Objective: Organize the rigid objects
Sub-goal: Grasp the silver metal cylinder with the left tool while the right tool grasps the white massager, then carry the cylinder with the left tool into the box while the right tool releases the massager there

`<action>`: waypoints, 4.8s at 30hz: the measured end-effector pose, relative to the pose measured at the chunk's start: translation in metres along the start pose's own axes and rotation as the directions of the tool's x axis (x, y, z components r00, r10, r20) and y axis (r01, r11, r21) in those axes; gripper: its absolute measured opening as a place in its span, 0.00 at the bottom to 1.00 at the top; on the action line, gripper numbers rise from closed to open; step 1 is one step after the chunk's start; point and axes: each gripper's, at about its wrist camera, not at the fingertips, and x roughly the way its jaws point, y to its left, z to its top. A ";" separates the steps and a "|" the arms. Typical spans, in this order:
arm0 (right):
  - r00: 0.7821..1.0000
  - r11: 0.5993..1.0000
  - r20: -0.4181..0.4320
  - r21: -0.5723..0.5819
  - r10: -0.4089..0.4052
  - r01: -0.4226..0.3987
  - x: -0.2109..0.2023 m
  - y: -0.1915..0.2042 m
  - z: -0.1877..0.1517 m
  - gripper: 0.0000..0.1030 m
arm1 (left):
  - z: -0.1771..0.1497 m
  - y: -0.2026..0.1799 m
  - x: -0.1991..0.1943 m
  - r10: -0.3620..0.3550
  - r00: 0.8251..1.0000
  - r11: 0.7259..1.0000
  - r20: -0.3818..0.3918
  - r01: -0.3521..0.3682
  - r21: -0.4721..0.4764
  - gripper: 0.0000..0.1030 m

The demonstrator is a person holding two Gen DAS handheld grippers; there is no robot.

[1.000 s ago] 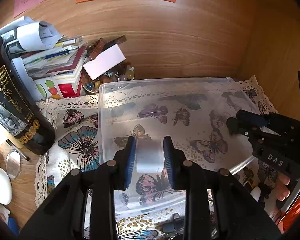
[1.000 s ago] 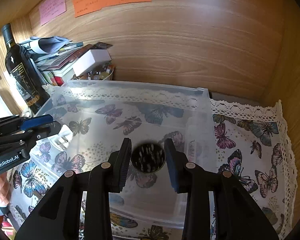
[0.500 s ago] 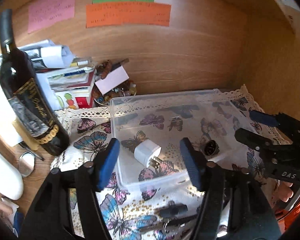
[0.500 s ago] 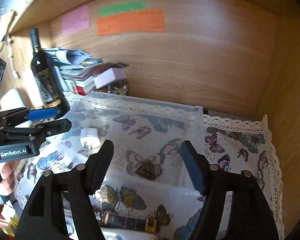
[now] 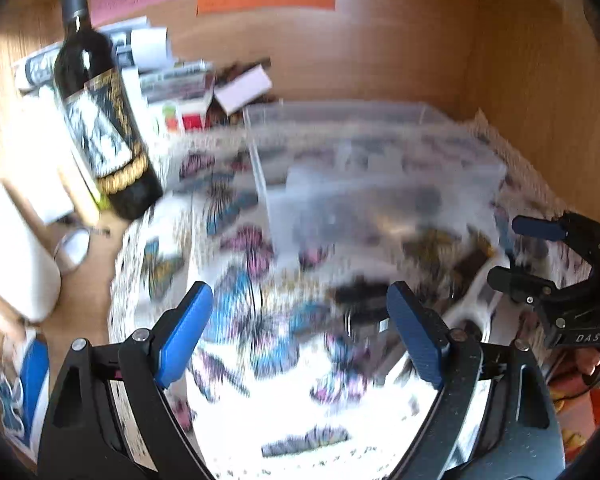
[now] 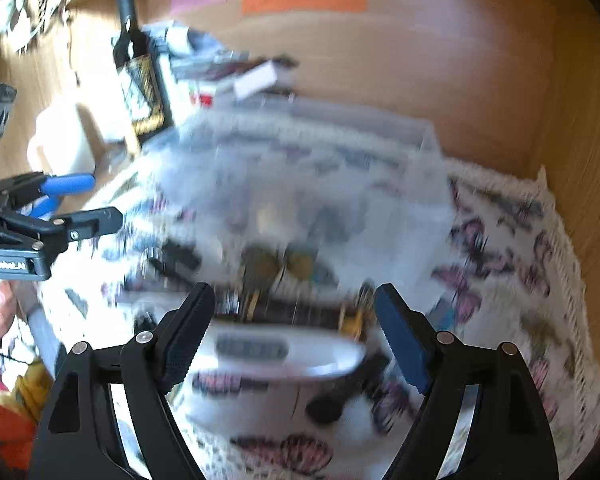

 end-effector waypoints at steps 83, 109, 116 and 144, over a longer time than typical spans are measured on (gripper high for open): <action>1.000 0.999 0.009 -0.028 0.021 -0.021 -0.012 0.011 0.005 0.23 | -0.005 -0.045 -0.012 -0.235 0.971 0.967 0.049 0.228 0.118 0.14; 0.998 1.000 0.058 0.001 -0.022 0.022 -0.024 -0.003 0.009 0.23 | -0.003 -0.048 -0.015 -0.187 0.981 0.979 0.044 0.182 0.096 0.14; 0.991 0.999 0.125 0.003 -0.047 0.047 -0.038 -0.009 0.028 0.23 | 0.032 -0.042 -0.030 -0.169 0.979 0.983 0.114 0.159 0.090 0.14; 0.995 0.997 0.059 -0.012 -0.076 0.077 0.045 -0.033 0.112 0.23 | 0.125 -0.010 0.071 -0.137 0.991 0.991 0.013 0.137 -0.001 0.14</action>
